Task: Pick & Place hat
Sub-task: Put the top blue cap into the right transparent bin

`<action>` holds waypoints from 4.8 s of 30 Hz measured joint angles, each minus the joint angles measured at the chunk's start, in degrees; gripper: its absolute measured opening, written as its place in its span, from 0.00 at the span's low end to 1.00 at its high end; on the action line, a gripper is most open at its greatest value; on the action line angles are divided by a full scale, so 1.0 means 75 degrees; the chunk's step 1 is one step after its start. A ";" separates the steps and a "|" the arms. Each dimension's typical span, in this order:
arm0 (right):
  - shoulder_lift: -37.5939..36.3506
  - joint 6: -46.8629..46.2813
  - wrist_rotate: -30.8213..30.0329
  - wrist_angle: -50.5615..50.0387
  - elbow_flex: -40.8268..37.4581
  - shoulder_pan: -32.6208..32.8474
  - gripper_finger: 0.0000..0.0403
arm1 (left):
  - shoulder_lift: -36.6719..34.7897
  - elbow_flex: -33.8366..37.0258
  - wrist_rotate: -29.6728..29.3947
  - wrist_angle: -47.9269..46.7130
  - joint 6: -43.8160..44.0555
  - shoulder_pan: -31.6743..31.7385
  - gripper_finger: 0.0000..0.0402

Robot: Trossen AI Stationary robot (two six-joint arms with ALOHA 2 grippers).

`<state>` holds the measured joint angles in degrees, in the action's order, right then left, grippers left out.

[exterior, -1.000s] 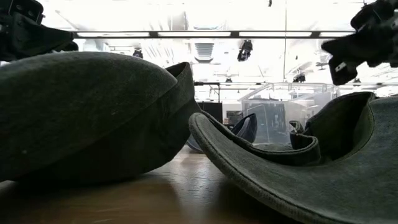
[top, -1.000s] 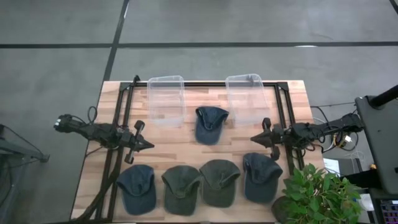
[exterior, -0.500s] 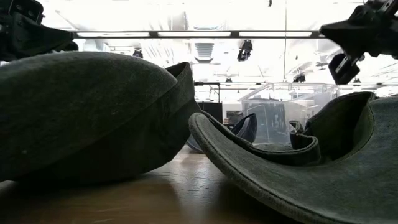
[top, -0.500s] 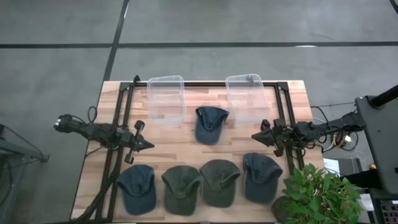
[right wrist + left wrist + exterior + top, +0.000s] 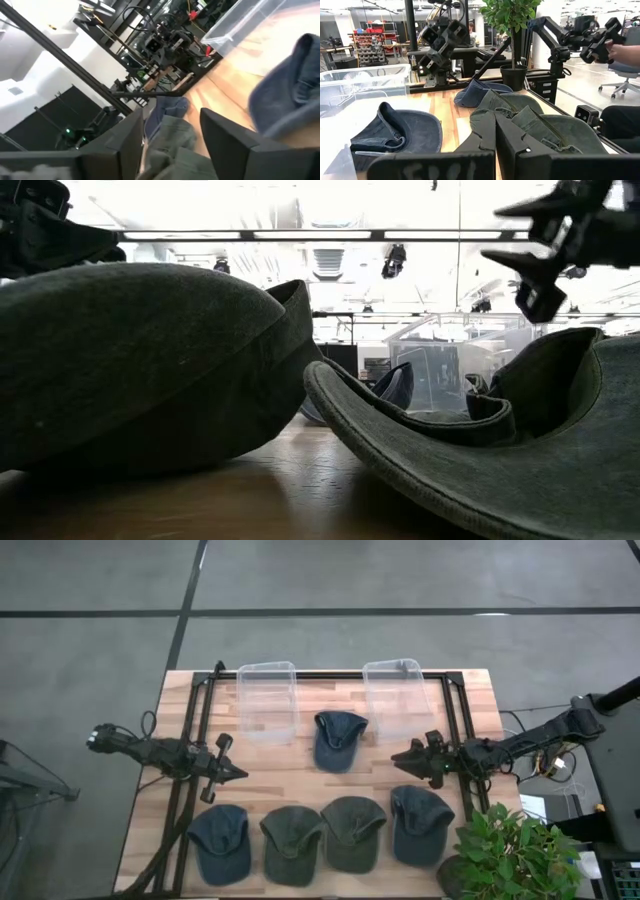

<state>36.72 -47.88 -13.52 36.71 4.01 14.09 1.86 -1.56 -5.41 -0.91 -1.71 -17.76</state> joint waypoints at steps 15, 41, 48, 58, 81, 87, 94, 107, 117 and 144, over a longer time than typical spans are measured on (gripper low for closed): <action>0.5218 -0.1862 -0.0205 -0.4532 0.5222 0.0000 0.51 | 0.0000 -0.0003 0.0000 0.0000 0.0000 0.0003 0.00; 0.8752 -0.4892 -0.1204 -0.9042 0.8063 0.0020 0.51 | 0.0001 0.0000 0.0000 0.0000 0.0002 0.0001 0.00; 0.8750 -0.6219 -0.1414 -0.8912 0.7656 -0.0041 0.51 | 0.0005 0.0000 0.0000 0.0000 0.0002 0.0000 0.00; 0.8750 -0.5770 -0.2068 -0.7855 0.7518 -0.0318 0.51 | 0.0005 -0.0002 0.0000 0.0000 0.0002 0.0001 0.00; 0.8739 -0.3891 -0.2366 -0.7772 0.7306 -0.0799 0.04 | 0.0005 -0.0001 0.0000 0.0000 0.0001 0.0001 0.00; 0.8454 -0.3723 -0.2371 -0.7945 0.7300 -0.0799 0.03 | 0.0005 0.0000 0.0000 0.0000 0.0002 0.0000 0.00; 0.7797 -0.3584 -0.2417 -0.8495 0.7539 -0.0799 0.03 | 0.0002 0.0000 0.0000 0.0000 0.0002 0.0002 0.00; 0.6764 -0.3606 -0.3185 -1.1929 0.9463 -0.0796 0.03 | 0.0039 -0.0001 0.0000 0.0000 0.0002 0.0001 0.00; 0.6530 -0.4426 -0.4397 -1.5846 1.1570 -0.0799 0.03 | 0.0042 -0.0002 -0.0001 0.0000 0.0002 0.0001 0.00; 0.6623 -0.4240 -0.3979 -1.6900 1.0042 -0.2689 0.03 | 0.0042 0.0000 -0.0002 0.0000 0.0002 0.0002 0.00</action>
<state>86.39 -79.68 -43.36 -90.04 79.33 -6.08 2.17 -1.56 -5.43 -0.91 -1.69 -17.74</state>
